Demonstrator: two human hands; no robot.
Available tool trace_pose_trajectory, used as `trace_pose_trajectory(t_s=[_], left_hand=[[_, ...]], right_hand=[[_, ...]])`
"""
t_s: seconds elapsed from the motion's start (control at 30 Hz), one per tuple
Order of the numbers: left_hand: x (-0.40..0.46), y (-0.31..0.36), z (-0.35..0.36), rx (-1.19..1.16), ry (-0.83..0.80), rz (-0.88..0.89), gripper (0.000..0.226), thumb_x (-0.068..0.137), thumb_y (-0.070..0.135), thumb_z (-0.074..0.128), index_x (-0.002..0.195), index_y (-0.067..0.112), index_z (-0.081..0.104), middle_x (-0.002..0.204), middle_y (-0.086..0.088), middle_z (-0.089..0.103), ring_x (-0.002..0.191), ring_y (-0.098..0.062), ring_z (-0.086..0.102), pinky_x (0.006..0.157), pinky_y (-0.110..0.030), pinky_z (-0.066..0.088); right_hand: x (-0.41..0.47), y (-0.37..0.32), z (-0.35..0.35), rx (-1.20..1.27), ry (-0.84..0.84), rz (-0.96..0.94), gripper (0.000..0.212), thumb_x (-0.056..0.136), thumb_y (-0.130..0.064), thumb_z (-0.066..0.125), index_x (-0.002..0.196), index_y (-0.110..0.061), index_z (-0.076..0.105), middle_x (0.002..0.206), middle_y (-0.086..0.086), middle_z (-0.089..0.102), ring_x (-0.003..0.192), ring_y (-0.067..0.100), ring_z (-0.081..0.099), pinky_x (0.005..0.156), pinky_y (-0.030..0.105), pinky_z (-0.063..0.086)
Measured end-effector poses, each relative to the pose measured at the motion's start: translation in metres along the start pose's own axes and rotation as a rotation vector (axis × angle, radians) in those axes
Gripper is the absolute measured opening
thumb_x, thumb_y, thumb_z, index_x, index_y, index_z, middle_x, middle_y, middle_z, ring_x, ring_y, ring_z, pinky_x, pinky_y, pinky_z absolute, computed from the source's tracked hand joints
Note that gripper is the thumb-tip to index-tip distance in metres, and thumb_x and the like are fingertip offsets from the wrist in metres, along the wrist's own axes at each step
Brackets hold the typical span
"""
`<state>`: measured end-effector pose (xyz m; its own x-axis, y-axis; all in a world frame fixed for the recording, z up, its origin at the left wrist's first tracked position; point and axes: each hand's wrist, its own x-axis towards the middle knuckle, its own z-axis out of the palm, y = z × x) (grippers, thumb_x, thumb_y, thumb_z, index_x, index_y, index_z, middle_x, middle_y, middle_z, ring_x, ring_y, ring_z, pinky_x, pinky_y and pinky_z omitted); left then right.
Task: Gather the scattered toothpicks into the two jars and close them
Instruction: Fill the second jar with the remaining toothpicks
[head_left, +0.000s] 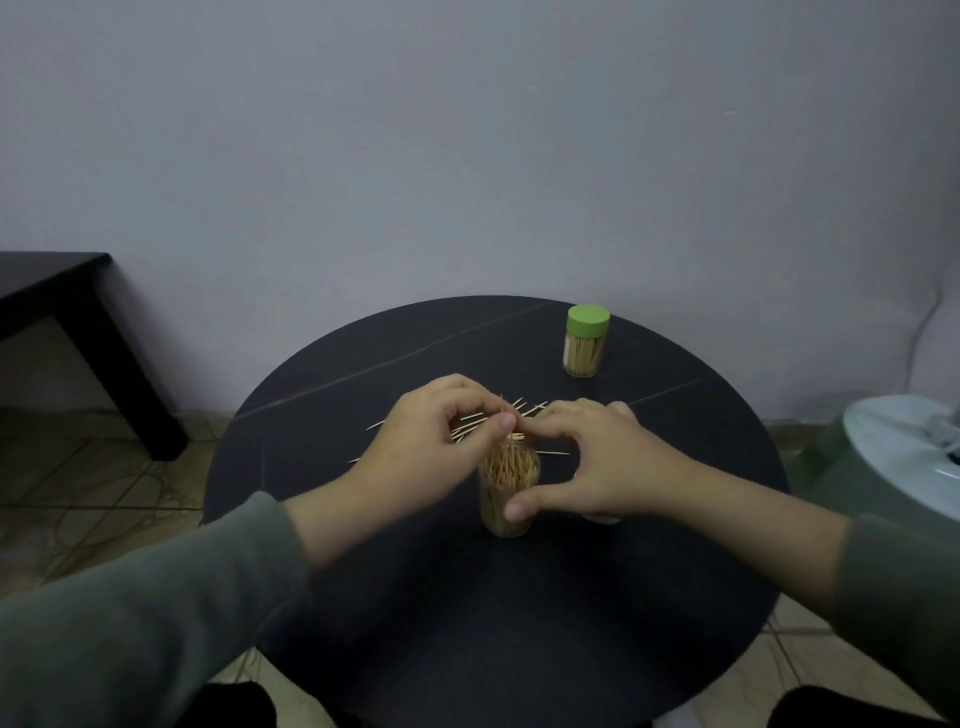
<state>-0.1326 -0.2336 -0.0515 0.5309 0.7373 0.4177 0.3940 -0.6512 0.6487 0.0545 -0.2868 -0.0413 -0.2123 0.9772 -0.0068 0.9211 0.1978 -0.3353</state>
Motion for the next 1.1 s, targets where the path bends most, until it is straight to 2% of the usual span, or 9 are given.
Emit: trace_pose_trajectory(t_s=[0.13,0.23,0.33,0.43,0.6,0.7,0.8,0.93,1.1], left_hand=[[-0.002,-0.004,0.0,-0.01,-0.001,0.006,0.018,0.089,0.025,0.067,0.106,0.03,0.069,0.086,0.018,0.063,0.081,0.001,0.057,0.067,-0.013,0.043],[-0.004,-0.007,-0.001,0.032,0.02,0.064,0.033,0.089,0.023,0.067,0.119,0.033,0.059,0.085,0.019,0.063,0.083,-0.008,0.057,0.072,-0.022,0.046],[-0.006,-0.013,-0.001,0.216,0.023,0.171,0.03,0.094,0.035,0.056,0.124,0.034,0.06,0.108,0.02,0.059,0.104,-0.005,0.049,0.083,-0.018,0.039],[-0.009,-0.018,0.002,0.233,-0.093,0.159,0.048,0.097,0.05,0.033,0.136,0.032,0.052,0.141,0.023,0.044,0.125,-0.005,0.035,0.101,-0.023,0.033],[-0.019,-0.018,0.007,0.343,-0.29,0.291,0.058,0.098,0.057,0.027,0.149,0.03,0.032,0.152,0.021,0.032,0.139,-0.006,0.028,0.11,-0.04,0.034],[-0.019,-0.018,0.002,0.399,-0.285,0.306,0.058,0.098,0.054,0.028,0.149,0.027,0.033,0.147,0.017,0.042,0.14,-0.008,0.029,0.108,-0.04,0.036],[-0.018,-0.023,-0.004,0.501,-0.203,0.362,0.052,0.099,0.051,0.032,0.142,0.026,0.046,0.138,0.012,0.054,0.133,-0.017,0.041,0.097,-0.042,0.043],[-0.02,-0.027,-0.004,0.413,-0.176,0.29,0.047,0.098,0.054,0.03,0.13,0.035,0.058,0.139,0.014,0.053,0.131,-0.018,0.045,0.093,-0.05,0.047],[-0.025,-0.024,0.0,0.45,-0.288,0.382,0.057,0.1,0.053,0.024,0.147,0.022,0.037,0.143,0.009,0.05,0.145,-0.014,0.024,0.096,-0.043,0.043]], right_hand=[[0.001,0.001,0.001,0.008,0.009,-0.017,0.075,0.069,-0.074,0.059,0.134,-0.039,0.05,0.135,-0.02,0.052,0.124,0.003,0.041,0.104,0.032,0.021],[0.001,0.0,-0.002,0.0,0.002,-0.015,0.07,0.071,-0.07,0.061,0.132,-0.037,0.053,0.133,-0.019,0.053,0.123,0.002,0.042,0.106,0.033,0.022],[0.003,0.002,-0.001,-0.009,0.005,-0.021,0.071,0.07,-0.073,0.06,0.131,-0.038,0.055,0.131,-0.021,0.055,0.118,-0.001,0.043,0.102,0.032,0.023],[0.004,0.003,0.0,-0.004,-0.007,-0.02,0.07,0.068,-0.076,0.058,0.128,-0.04,0.057,0.125,-0.022,0.058,0.113,-0.002,0.045,0.103,0.035,0.026],[0.003,0.003,0.0,0.03,0.005,-0.027,0.05,0.071,-0.067,0.059,0.108,-0.035,0.066,0.094,-0.025,0.058,0.091,-0.004,0.049,0.101,0.037,0.032],[0.003,0.004,0.0,0.03,0.008,-0.036,0.049,0.072,-0.068,0.059,0.107,-0.035,0.067,0.096,-0.023,0.06,0.093,-0.003,0.05,0.102,0.038,0.032],[0.003,0.003,0.0,0.03,0.014,-0.048,0.053,0.07,-0.073,0.059,0.112,-0.041,0.065,0.108,-0.022,0.062,0.104,-0.002,0.05,0.103,0.038,0.029],[0.004,0.003,0.001,0.038,-0.004,-0.041,0.059,0.069,-0.076,0.058,0.122,-0.05,0.057,0.118,-0.022,0.061,0.114,0.001,0.049,0.106,0.039,0.027],[0.005,0.003,0.0,0.014,0.005,-0.027,0.049,0.075,-0.068,0.06,0.115,-0.04,0.065,0.109,-0.019,0.064,0.104,0.002,0.052,0.104,0.043,0.033]])
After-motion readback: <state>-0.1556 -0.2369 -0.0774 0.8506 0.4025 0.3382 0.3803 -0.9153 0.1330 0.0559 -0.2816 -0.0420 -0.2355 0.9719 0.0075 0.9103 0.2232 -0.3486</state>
